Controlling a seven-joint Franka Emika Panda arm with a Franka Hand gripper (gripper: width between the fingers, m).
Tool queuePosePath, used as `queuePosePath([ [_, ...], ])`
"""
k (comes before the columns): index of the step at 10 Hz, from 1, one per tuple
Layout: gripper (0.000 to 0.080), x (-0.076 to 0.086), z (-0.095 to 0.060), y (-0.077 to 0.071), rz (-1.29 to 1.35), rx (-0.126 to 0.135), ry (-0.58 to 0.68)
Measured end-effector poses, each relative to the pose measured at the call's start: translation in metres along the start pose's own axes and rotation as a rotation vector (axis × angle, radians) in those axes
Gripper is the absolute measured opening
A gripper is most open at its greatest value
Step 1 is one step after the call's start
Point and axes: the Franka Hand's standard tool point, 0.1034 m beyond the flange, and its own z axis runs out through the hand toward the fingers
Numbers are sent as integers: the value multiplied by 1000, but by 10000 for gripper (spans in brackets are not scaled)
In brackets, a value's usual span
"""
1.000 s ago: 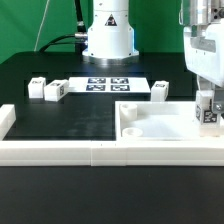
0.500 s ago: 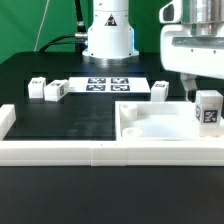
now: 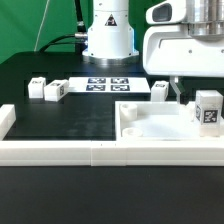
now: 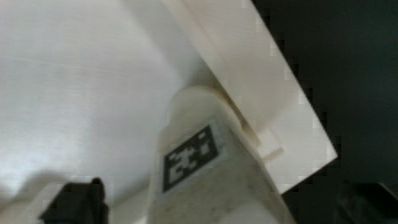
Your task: Assemble one leg
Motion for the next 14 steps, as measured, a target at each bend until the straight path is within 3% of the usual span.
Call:
queuePosePath([
  [4,649,0,0,0,-316,-23,7],
  [7,649,1,0,1,-385,-31,9],
  [8,552,1,0,1,-385,-31,9],
  [9,552,1,0,1,-385,-31,9],
  [10,368,1,0,1,-385,-31,9],
  [11,289,1,0,1,-385,-31,8],
  [14,289,1,0,2,-336,-29,10],
])
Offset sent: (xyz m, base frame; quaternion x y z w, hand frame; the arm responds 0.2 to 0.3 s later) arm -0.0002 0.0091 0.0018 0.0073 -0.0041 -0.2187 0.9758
